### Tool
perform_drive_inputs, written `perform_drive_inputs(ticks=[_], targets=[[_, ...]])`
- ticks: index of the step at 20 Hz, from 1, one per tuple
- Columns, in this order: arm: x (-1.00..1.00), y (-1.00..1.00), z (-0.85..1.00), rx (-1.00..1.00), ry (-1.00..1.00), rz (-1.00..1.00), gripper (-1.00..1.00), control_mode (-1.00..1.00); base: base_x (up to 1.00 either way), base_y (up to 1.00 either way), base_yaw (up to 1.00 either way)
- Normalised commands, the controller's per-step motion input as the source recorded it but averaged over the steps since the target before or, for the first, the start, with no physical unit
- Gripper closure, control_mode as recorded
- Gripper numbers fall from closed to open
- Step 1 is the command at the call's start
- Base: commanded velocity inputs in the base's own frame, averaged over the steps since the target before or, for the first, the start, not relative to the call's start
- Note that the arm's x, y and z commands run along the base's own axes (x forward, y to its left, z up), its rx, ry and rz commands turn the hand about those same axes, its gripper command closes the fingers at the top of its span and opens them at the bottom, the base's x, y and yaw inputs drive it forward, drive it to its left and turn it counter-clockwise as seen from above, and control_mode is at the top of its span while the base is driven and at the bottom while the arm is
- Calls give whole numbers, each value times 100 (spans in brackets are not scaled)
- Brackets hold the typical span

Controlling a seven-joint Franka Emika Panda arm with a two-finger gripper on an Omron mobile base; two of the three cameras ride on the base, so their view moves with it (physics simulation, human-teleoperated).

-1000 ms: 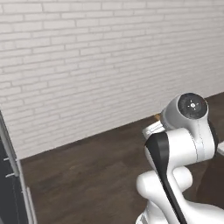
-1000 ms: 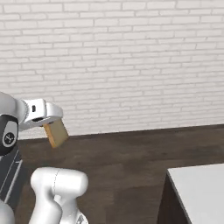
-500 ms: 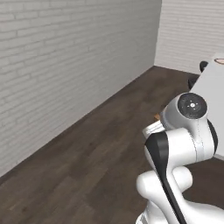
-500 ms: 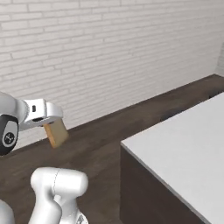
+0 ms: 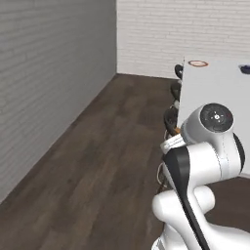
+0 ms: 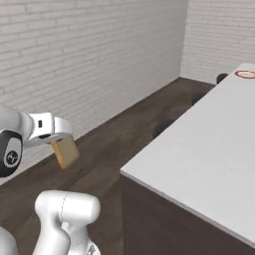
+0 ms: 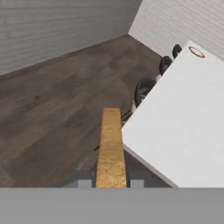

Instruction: Start the toaster. Once the lever pops up, take the bread to the plate on the dining counter.

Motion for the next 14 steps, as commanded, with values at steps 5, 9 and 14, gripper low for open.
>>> perform_drive_inputs(ticks=[5, 9, 14], targets=[[0, 0, 0, 0, 0, 0, 100, 100, 98, 67, -39], [0, 0, 0, 0, 0, 0, 100, 100, 100, 67, -38], [0, 0, 0, 0, 0, 0, 100, 100, 100, 66, -40]])
